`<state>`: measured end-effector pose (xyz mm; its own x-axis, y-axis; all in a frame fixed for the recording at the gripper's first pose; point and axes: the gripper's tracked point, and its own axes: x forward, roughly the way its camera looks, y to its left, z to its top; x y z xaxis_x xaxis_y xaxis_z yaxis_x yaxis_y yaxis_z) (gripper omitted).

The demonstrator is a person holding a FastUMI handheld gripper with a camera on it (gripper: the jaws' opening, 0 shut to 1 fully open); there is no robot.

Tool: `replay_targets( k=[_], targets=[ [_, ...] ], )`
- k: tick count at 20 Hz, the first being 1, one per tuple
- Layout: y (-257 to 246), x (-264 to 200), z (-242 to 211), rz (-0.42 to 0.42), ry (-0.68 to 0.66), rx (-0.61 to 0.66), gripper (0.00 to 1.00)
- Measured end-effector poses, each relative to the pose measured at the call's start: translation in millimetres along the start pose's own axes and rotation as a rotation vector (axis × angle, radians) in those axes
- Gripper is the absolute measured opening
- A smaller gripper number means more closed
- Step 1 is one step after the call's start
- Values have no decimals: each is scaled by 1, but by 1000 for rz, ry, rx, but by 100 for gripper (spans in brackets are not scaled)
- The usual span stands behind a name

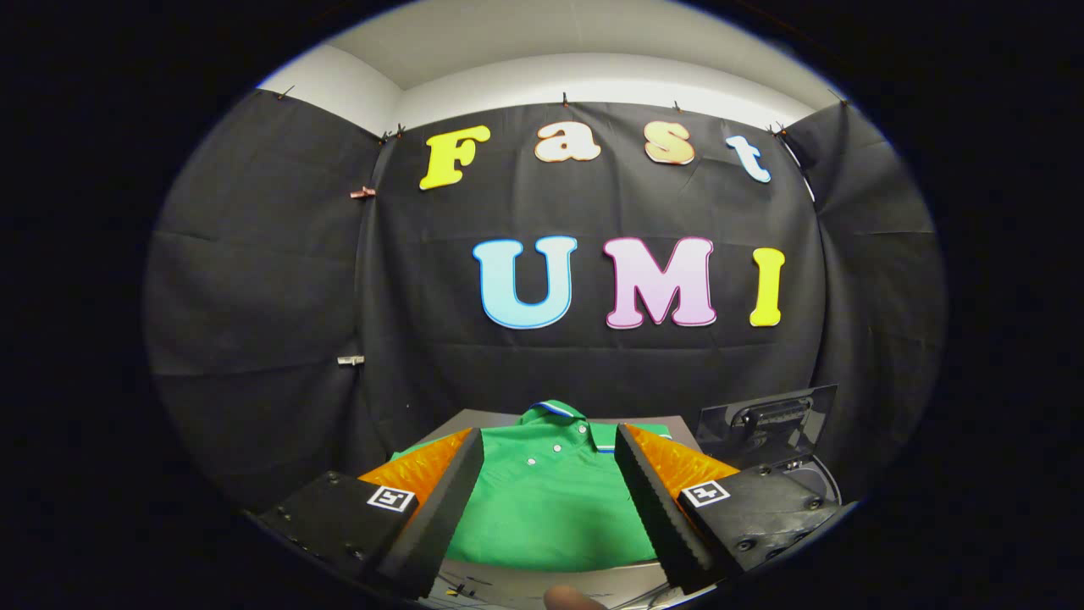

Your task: Put the clothes into the washing machine and then close the washing machine lid.

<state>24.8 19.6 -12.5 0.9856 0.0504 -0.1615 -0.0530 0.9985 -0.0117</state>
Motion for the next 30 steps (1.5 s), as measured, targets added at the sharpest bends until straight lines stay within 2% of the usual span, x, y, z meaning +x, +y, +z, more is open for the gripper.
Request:
replay_targets(
  k=[2,5,9,12,15,19,21,22,24,27,29,30],
  targets=[
    [1,13,-4,3,56,1,99],
    [6,28,-31,31,223,15,99],
    [-5,49,-36,-33,319,85,99],
    [0,66,-42,-43,409,64,99],
    [9,74,-70,-17,587,52,99],
    [3,83,-101,-88,748,33,97],
    [11,80,-121,-49,879,-33,95],
    [14,91,-123,-36,869,-35,95],
    [13,92,-125,-48,945,36,94],
    [-10,96,-125,-113,1015,43,53],
    [-11,101,-131,-104,1030,98,26],
    [-11,101,-128,-103,1027,137,26]
  ],
)
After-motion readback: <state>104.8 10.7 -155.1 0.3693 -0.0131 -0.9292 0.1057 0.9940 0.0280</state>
